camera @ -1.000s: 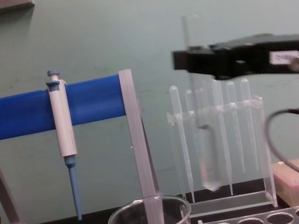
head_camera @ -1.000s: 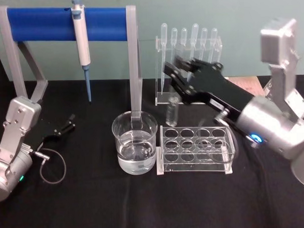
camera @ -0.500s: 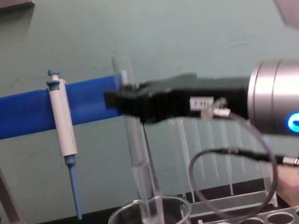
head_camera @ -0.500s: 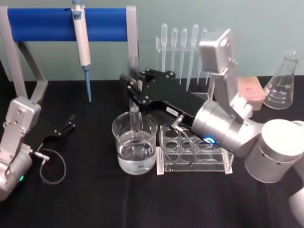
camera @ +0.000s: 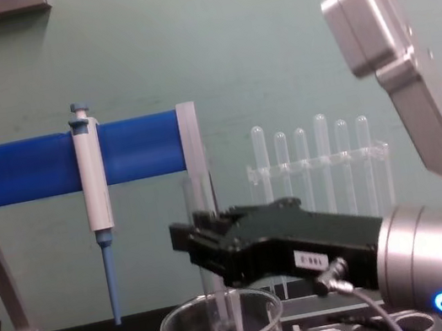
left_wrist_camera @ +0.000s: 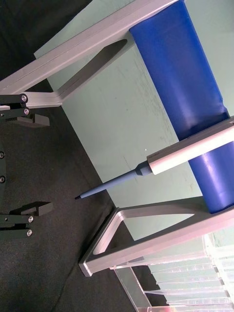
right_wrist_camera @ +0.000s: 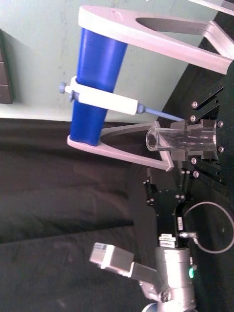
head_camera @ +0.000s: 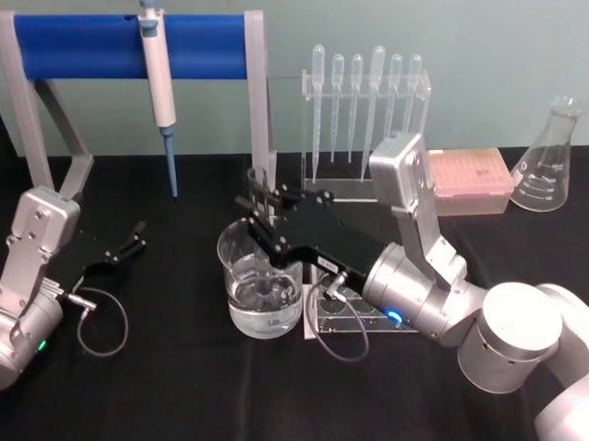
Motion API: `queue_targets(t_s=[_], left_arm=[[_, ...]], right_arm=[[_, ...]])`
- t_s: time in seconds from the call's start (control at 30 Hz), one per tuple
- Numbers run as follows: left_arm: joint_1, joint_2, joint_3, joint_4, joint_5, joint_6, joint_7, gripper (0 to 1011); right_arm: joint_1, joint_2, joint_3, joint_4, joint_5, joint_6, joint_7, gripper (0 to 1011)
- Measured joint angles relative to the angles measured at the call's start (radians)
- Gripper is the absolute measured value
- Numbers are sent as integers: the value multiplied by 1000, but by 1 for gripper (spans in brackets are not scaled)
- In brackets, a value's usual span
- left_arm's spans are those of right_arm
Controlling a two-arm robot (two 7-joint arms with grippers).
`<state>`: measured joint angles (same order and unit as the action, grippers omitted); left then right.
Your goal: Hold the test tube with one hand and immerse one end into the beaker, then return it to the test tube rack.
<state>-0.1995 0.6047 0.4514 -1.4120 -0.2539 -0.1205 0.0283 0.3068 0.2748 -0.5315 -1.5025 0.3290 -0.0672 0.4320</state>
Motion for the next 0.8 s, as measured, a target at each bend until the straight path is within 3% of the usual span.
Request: queue_targets(t_s=[0.3, 0.8], left_arm=[[0, 0, 0, 0, 0, 0, 0, 1000], [0, 0, 0, 0, 0, 0, 0, 1000]], right_arm=[[-8, -15, 10, 49, -16, -20, 10, 225], [-12, -16, 13, 48, -19, -19, 13, 225]])
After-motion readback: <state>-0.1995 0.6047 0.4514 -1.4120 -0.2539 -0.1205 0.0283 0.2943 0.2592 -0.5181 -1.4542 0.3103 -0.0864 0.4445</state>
